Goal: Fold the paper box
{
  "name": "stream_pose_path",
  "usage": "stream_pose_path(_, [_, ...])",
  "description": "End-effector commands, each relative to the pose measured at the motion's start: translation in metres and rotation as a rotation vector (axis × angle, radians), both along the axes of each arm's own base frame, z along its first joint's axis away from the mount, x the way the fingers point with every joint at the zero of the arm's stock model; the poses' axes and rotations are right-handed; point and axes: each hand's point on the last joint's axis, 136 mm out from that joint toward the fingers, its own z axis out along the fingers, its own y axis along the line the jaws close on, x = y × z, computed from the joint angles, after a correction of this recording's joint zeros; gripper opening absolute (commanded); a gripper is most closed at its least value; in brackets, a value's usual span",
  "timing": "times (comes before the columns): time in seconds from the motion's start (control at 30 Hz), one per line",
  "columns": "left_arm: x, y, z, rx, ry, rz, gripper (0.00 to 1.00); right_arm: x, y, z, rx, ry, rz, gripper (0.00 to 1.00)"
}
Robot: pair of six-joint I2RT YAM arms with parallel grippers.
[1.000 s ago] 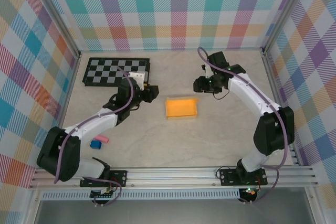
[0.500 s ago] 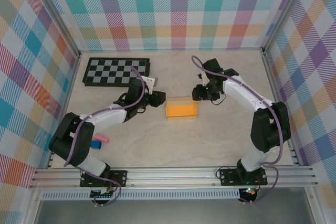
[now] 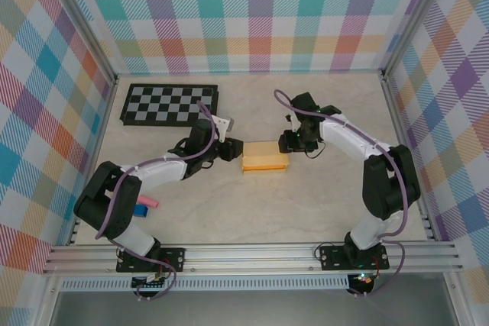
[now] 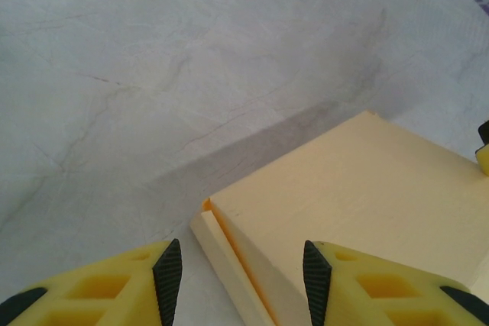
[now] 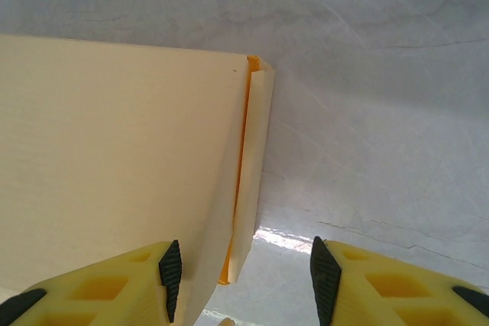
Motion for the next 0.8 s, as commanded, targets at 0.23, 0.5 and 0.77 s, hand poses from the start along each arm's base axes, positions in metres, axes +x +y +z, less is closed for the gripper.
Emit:
stream_pose_path(0.23, [-0.023, -0.001, -0.041, 0.103, 0.068, -0.059, 0.47, -0.013, -0.001, -0.031, -0.032, 0.056, -0.016, 0.50])
stream_pose_path(0.5, [-0.035, 0.010, -0.070, 0.198, 0.116, -0.073, 0.48, -0.023, -0.001, -0.056, -0.036, 0.087, -0.038, 0.49])
stream_pose_path(0.77, [-0.033, 0.006, -0.078, 0.206, 0.122, -0.077, 0.47, -0.021, -0.001, -0.064, -0.042, 0.093, -0.043, 0.49])
